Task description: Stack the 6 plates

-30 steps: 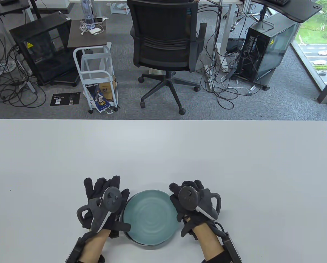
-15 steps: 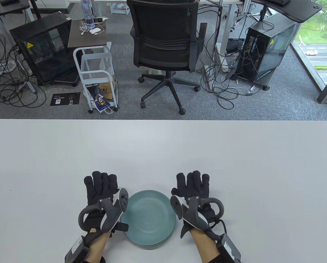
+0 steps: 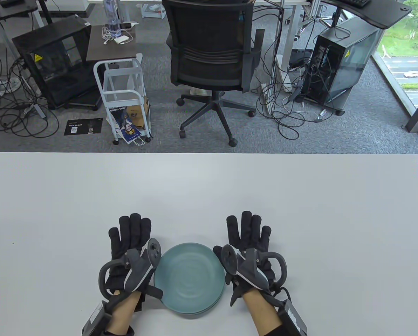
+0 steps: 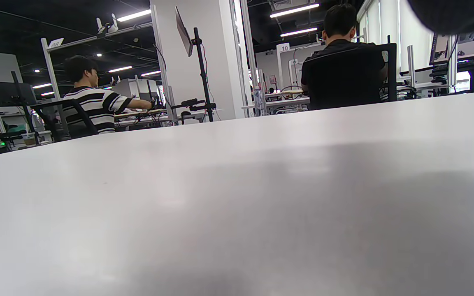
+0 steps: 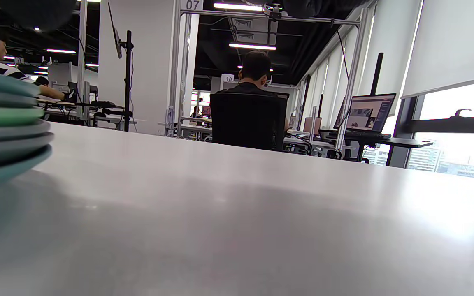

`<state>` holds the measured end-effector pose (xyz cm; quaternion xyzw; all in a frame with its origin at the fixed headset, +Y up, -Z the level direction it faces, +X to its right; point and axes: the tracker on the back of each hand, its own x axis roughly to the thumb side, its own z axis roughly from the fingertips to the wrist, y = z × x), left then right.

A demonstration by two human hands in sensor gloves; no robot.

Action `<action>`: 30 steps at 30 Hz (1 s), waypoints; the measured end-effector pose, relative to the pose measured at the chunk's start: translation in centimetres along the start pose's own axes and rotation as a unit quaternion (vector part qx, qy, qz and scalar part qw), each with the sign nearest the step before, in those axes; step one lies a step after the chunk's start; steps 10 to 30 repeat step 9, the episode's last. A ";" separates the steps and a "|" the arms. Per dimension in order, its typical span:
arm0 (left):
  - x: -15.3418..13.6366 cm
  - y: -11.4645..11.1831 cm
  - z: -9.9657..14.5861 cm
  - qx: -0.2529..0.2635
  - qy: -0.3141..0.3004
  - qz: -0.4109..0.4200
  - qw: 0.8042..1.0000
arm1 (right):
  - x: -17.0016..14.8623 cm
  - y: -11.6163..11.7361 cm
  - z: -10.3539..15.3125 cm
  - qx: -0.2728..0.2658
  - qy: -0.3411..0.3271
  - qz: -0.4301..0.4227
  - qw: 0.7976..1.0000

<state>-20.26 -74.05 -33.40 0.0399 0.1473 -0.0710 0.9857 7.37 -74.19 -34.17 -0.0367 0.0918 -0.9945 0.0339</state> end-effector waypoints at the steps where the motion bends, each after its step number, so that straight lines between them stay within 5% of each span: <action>1: 0.0 0.0 0.0 0.001 0.000 -0.004 1.000 | 0.0 0.0 0.0 0.000 0.000 -0.002 1.000; 30: 0.1 -0.3 -0.1 -0.009 -0.003 -0.010 1.000 | -0.4 0.3 -0.1 0.004 0.004 -0.014 1.000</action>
